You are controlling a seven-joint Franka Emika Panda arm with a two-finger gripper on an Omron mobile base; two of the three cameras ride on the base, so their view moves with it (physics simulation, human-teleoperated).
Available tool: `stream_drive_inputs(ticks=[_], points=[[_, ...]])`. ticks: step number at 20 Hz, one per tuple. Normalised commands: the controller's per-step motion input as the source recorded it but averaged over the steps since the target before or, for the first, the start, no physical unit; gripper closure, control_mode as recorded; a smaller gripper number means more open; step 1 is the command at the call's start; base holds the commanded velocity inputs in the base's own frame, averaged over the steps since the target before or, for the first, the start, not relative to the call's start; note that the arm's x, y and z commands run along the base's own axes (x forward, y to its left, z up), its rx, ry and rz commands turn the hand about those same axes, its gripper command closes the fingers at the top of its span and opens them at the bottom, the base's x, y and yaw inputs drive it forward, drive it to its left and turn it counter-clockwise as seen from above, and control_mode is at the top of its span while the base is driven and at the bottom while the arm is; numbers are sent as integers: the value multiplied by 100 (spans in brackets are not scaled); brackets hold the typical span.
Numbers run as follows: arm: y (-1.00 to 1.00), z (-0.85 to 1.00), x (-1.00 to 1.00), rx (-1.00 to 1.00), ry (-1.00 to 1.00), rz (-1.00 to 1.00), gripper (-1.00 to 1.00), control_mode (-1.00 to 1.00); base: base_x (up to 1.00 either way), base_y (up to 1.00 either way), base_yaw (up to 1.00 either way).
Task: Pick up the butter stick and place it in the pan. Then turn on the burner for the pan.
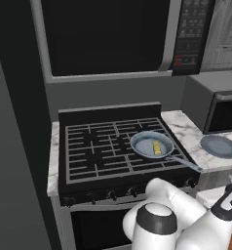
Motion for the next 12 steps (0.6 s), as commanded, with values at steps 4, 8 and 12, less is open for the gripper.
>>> stream_drive_inputs(ticks=[4,8,12], points=[[0,-7,8,0,-3,0,-100,-100,0,0,0],[0,-10,6,0,-4,0,-100,-100,0,0,0],[0,-12,5,0,-4,0,-100,-100,0,0,0]])
